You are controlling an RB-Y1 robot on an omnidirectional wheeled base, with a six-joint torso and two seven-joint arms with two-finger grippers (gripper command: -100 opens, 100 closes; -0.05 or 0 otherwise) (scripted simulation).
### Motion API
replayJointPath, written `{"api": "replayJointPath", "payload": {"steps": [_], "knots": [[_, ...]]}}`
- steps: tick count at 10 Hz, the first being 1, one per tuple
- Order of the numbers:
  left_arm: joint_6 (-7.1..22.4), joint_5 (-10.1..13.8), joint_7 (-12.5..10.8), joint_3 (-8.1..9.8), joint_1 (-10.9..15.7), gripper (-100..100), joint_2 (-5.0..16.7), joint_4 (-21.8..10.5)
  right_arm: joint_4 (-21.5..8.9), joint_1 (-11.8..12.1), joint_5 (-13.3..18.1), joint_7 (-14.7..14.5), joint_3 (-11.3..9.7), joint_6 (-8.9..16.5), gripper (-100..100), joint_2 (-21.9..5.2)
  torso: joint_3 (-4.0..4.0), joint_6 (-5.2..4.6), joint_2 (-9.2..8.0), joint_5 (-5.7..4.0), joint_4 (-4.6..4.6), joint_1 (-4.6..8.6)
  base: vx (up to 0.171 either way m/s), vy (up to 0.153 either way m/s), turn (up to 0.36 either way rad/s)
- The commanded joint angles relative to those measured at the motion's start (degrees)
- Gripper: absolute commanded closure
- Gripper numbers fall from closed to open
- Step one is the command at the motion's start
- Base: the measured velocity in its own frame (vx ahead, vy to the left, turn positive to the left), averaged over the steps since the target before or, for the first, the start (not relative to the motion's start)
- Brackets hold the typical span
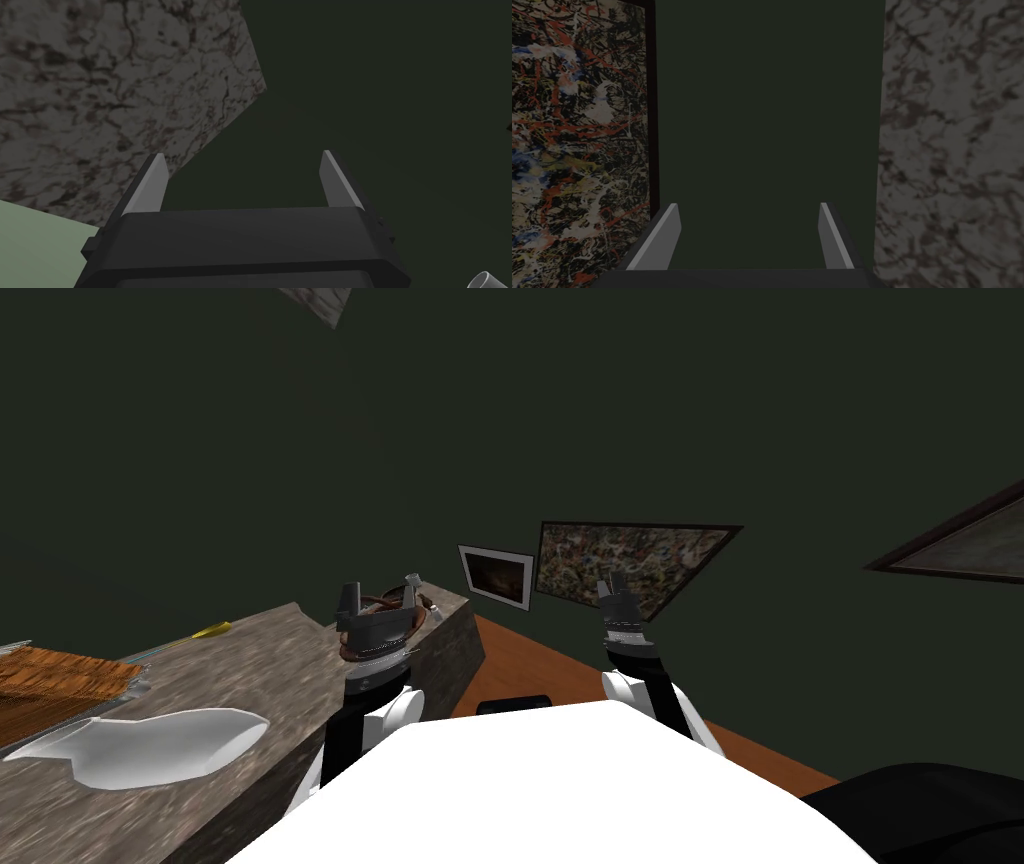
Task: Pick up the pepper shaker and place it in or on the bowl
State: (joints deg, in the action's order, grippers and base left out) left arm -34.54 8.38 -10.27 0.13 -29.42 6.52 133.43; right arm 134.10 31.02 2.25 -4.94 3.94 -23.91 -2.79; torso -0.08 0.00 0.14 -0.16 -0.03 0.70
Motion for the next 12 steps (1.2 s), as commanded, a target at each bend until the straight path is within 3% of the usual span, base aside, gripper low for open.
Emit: {"api": "replayJointPath", "payload": {"steps": [1,2,10,12], "knots": [[0.3,2.9,-1.6,0.99,0.1,-100,1.2,-2.0,0.0,0.0,0.0,0.0,0.0,0.0,0,0.0,0.00,0.00,0.00,0.00,0.00,0.00,0.041,-0.175,0.094],[0.3,3.5,-1.6,0.99,0.1,-100,1.2,-2.0,0.0,0.0,0.0,0.0,0.0,0.0,0,0.0,-0.02,0.00,0.04,0.01,-0.01,-0.03,0.040,-0.097,0.030],[3.1,17.1,-7.8,4.08,-0.3,-100,4.2,-9.1,0.0,0.0,0.0,0.0,0.0,0.0,0,0.0,-0.05,0.00,0.09,0.03,-0.02,-0.12,0.040,-0.131,0.080],[3.5,19.5,-8.8,4.48,-0.3,-100,4.4,-10.1,0.0,0.0,0.0,0.0,0.0,0.0,0,0.0,-0.03,-0.02,0.05,0.04,-0.02,-0.27,0.025,-0.092,0.053]]}}
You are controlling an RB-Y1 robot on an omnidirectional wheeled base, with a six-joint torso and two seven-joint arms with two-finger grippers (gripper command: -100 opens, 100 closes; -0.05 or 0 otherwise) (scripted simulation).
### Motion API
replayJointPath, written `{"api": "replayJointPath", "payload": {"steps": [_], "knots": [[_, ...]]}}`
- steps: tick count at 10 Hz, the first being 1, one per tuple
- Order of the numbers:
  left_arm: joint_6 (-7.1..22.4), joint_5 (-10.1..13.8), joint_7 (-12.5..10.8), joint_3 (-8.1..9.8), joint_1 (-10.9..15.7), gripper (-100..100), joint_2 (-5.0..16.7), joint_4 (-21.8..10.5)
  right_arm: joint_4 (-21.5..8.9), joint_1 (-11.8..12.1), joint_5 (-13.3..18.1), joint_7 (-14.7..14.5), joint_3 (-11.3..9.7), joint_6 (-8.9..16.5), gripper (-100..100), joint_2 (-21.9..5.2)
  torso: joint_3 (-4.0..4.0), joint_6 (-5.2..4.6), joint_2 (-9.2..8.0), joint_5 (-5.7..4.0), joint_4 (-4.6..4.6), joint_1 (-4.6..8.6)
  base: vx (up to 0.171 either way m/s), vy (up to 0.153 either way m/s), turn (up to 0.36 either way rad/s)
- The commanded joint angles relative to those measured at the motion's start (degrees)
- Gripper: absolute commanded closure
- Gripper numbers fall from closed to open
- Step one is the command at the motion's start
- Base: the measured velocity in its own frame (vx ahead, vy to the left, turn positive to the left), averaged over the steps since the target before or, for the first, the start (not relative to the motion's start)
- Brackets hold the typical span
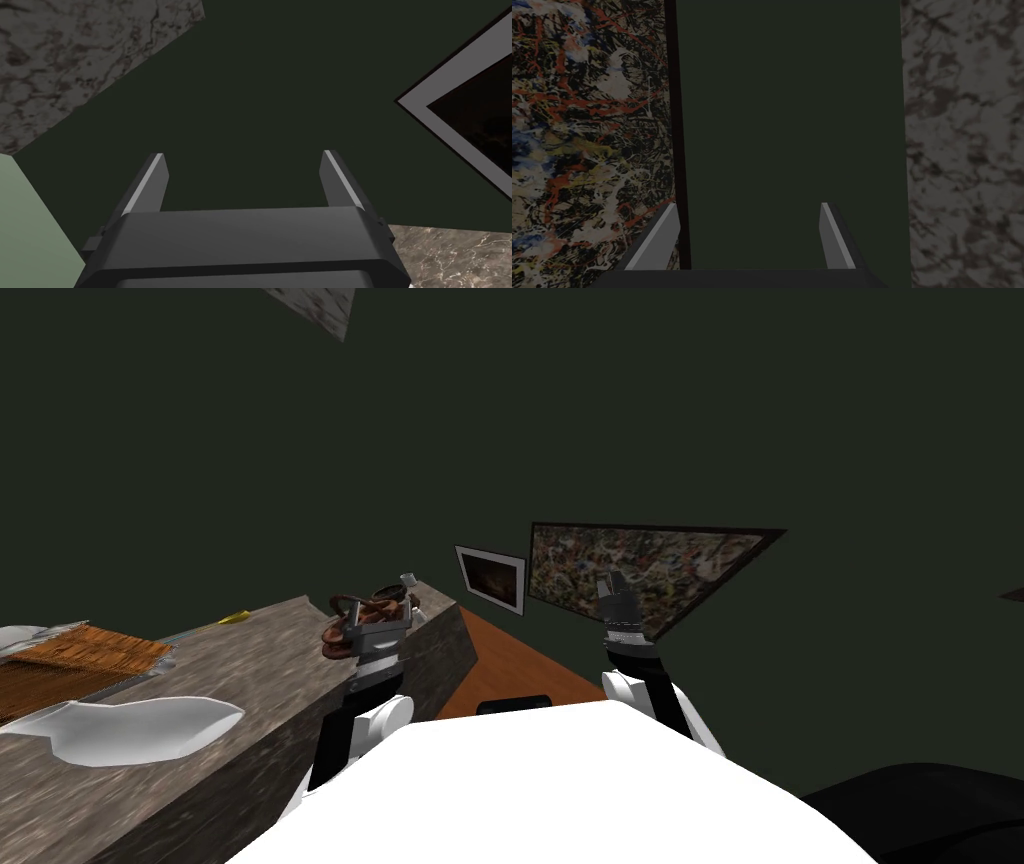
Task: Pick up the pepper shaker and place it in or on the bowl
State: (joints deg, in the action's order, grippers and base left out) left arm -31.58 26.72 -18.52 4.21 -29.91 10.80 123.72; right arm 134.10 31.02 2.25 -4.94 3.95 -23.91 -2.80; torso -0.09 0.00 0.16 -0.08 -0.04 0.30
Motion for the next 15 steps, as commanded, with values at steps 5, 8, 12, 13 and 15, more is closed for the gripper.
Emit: {"api": "replayJointPath", "payload": {"steps": [5,8,12,13,15], "knots": [[3.1,9.1,-5.3,2.11,0.5,-100,0.3,-5.7,0.0,0.0,0.0,0.0,0.0,0.0,0,0.0,-0.13,-0.01,0.22,0.00,-0.05,0.01,0.070,-0.096,0.102],[4.8,12.8,-8.3,2.95,0.8,-100,0.3,-8.9,0.0,0.0,0.0,0.0,0.0,0.0,0,0.0,-0.18,-0.01,0.31,0.03,-0.07,-0.17,0.099,-0.047,0.103],[7.3,16.7,-12.7,3.77,1.6,-100,0.3,-13.2,0.0,0.0,0.0,0.0,0.0,0.0,0,0.0,-0.27,-0.01,0.45,0.08,-0.10,-0.39,0.138,-0.005,0.095],[7.9,17.5,-13.8,3.94,1.9,-100,0.2,-14.4,0.0,0.0,0.0,0.0,0.0,0.0,0,0.0,-0.29,-0.01,0.49,0.09,-0.11,-0.42,0.165,0.015,0.115],[9.2,18.9,-16.1,4.24,2.4,-100,-0.1,-16.7,0.0,0.0,0.0,0.0,0.0,0.0,0,0.0,-0.34,-0.02,0.57,0.10,-0.13,-0.46,0.169,0.019,0.092]]}}
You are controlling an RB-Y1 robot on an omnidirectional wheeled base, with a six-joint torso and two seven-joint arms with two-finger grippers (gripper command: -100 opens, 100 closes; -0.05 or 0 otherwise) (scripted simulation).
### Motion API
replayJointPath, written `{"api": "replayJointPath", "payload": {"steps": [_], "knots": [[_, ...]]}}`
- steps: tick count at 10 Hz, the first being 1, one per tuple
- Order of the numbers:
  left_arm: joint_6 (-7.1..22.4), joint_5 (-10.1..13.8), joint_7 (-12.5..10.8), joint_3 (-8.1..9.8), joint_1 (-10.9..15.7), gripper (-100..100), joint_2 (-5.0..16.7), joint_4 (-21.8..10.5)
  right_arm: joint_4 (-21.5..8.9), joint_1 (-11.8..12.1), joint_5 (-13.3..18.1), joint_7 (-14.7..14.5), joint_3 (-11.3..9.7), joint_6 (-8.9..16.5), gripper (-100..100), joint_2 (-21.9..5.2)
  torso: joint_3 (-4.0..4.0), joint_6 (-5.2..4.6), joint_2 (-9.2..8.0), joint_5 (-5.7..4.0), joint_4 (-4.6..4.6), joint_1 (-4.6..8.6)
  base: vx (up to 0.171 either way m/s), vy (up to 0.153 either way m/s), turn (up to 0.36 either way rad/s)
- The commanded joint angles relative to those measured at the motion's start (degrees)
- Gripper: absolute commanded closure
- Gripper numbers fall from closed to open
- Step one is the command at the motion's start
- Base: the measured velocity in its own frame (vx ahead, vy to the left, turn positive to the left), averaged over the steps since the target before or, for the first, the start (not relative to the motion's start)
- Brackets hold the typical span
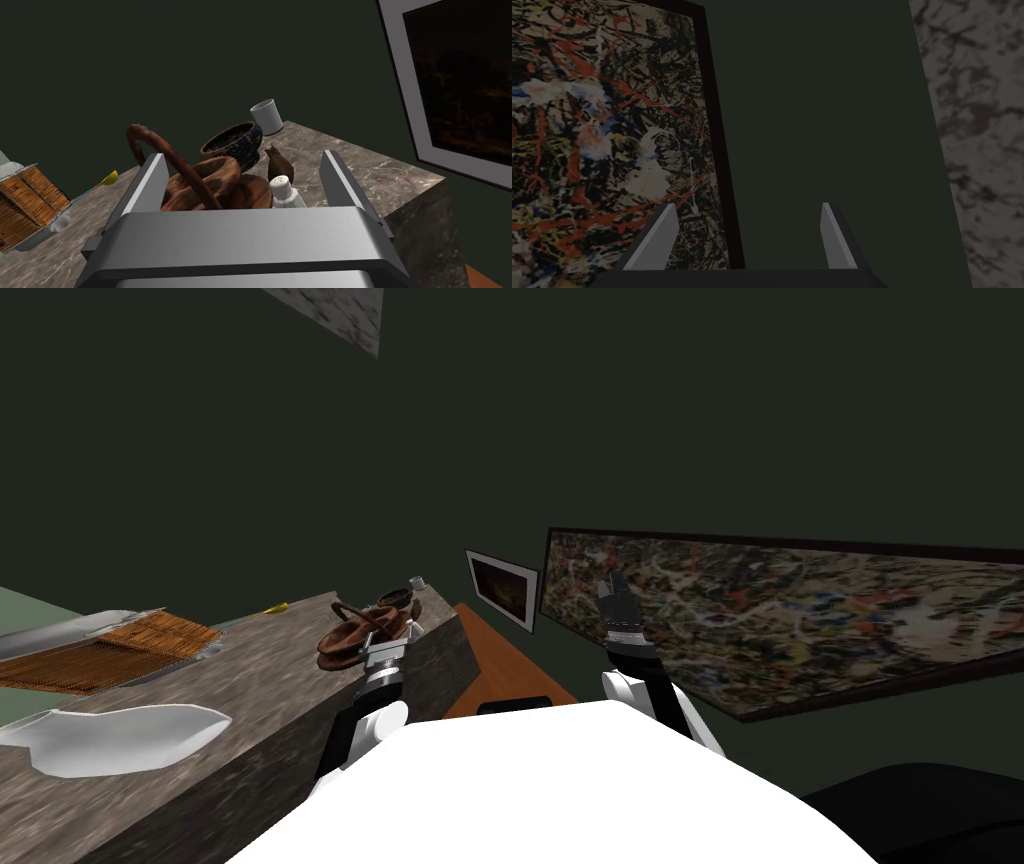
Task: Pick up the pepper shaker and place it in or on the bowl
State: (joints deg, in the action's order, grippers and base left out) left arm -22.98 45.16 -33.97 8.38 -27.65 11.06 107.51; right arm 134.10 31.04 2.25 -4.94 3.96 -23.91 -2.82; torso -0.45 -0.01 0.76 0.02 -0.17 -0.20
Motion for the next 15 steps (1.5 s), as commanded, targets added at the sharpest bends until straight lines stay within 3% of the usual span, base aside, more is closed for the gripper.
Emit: {"api": "replayJointPath", "payload": {"steps": [1,5,8,11,12,13,14,15], "knots": [[1.3,1.1,-1.8,0.21,0.4,-100,-0.7,-1.6,0.0,0.0,0.0,0.0,0.0,0.0,0,0.0,0.00,0.00,0.00,0.00,0.00,0.00,0.191,0.016,0.097],[3.7,3.2,-6.2,0.75,1.4,-100,-3.5,-6.1,0.0,0.0,0.0,0.0,0.0,0.0,0,0.0,-0.02,-0.01,0.04,0.02,-0.01,-0.07,0.175,0.036,0.088],[5.1,4.4,-8.8,1.30,1.8,-100,-7.5,-8.8,0.0,0.0,0.0,0.0,0.0,0.0,0,0.0,0.08,-0.01,-0.16,0.03,0.03,-0.13,0.134,0.045,0.091],[5.8,5.2,-10.4,1.78,2.0,-100,-12.5,-10.4,0.0,0.0,0.0,0.0,0.0,0.0,0,0.0,0.16,-0.02,-0.30,0.03,0.06,-0.11,0.093,0.040,0.053],[5.8,5.3,-10.5,1.88,2.0,-100,-13.4,-10.6,0.0,0.0,0.0,0.0,0.0,0.0,0,0.0,0.22,-0.02,-0.41,0.02,0.08,-0.07,0.034,0.025,0.040],[6.0,5.2,-10.2,1.97,2.3,-100,-12.8,-10.6,0.0,0.0,0.0,0.0,0.0,0.0,0,0.0,0.29,-0.02,-0.53,0.01,0.10,-0.05,0.011,0.010,0.006],[6.0,5.3,-10.3,1.97,2.3,0,-12.9,-10.6,0.0,0.0,0.0,0.0,0.0,0.0,0,0.0,0.35,-0.03,-0.63,0.00,0.13,-0.01,0.000,0.000,0.000],[6.0,5.3,-10.3,1.97,2.3,-100,-12.8,-10.6,0.0,0.0,0.0,0.0,0.0,0.0,0,0.0,0.38,-0.03,-0.68,-0.01,0.14,0.02,0.000,0.000,0.000]]}}
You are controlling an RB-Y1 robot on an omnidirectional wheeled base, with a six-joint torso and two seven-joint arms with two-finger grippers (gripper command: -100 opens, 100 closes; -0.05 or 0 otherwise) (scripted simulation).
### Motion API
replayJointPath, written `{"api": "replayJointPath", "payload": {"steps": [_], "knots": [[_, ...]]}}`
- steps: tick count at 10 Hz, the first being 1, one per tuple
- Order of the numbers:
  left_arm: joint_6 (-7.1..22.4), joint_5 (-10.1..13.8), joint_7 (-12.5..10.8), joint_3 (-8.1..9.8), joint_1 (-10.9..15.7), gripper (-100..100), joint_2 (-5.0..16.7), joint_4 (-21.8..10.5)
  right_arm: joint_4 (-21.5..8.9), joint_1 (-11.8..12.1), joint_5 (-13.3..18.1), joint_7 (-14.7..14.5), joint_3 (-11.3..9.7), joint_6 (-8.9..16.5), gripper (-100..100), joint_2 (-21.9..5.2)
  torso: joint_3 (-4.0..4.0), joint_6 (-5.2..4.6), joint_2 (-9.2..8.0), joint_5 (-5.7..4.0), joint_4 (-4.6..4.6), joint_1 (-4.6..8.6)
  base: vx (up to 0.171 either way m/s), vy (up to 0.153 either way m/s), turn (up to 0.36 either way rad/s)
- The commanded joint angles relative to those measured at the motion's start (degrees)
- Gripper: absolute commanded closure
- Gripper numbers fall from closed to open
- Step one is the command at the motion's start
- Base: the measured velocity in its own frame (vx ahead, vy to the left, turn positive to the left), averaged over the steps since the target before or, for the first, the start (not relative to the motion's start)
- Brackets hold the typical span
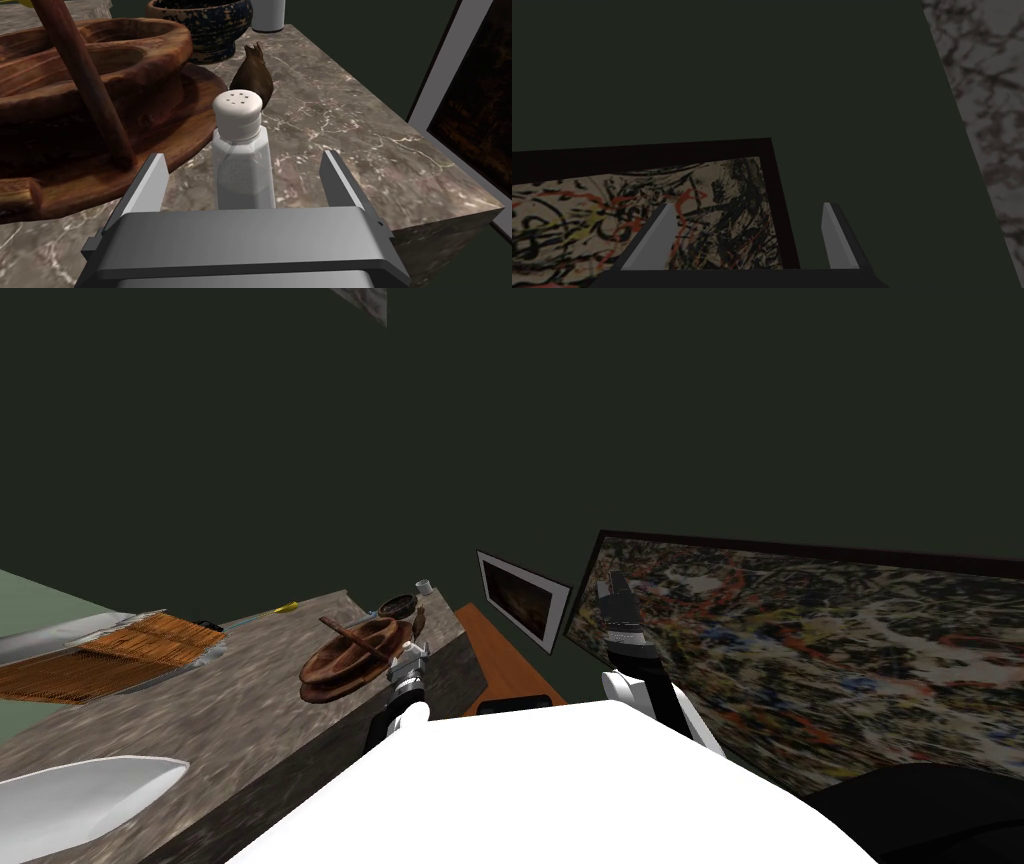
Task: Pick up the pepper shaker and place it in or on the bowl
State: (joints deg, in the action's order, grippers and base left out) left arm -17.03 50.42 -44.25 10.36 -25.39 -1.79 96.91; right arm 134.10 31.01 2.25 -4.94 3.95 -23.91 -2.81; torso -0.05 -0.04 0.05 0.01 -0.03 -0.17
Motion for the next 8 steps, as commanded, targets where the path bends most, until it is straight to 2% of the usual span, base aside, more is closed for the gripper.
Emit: {"api": "replayJointPath", "payload": {"steps": [1,5,6,7,8], "knots": [[0.0,0.0,0.0,0.00,0.0,100,0.0,0.0,0.0,0.0,0.0,0.0,0.0,0.0,0,0.0,0.00,0.00,0.00,0.00,0.00,0.00,0.000,0.000,0.000],[0.0,0.0,0.0,0.00,0.0,100,0.0,0.0,0.0,0.0,0.0,0.0,0.0,0.0,0,0.0,-0.01,0.00,0.01,0.01,-0.01,0.01,0.000,0.000,0.000],[0.0,0.0,0.0,0.00,0.0,0,0.0,0.0,0.0,0.0,0.0,0.0,0.0,0.0,0,0.0,-0.01,0.00,0.01,0.01,-0.01,0.00,0.000,0.000,0.000],[0.0,0.0,0.0,0.00,0.0,100,0.0,0.0,0.0,0.0,0.0,0.0,0.0,0.0,0,0.0,-0.01,-0.01,0.01,0.01,-0.01,0.00,0.000,0.000,0.000],[0.0,0.0,0.0,0.00,0.0,0,0.0,0.0,0.0,0.0,0.0,0.0,0.0,0.0,0,0.0,-0.01,-0.01,0.02,0.01,-0.01,0.00,0.000,0.000,0.000]]}}
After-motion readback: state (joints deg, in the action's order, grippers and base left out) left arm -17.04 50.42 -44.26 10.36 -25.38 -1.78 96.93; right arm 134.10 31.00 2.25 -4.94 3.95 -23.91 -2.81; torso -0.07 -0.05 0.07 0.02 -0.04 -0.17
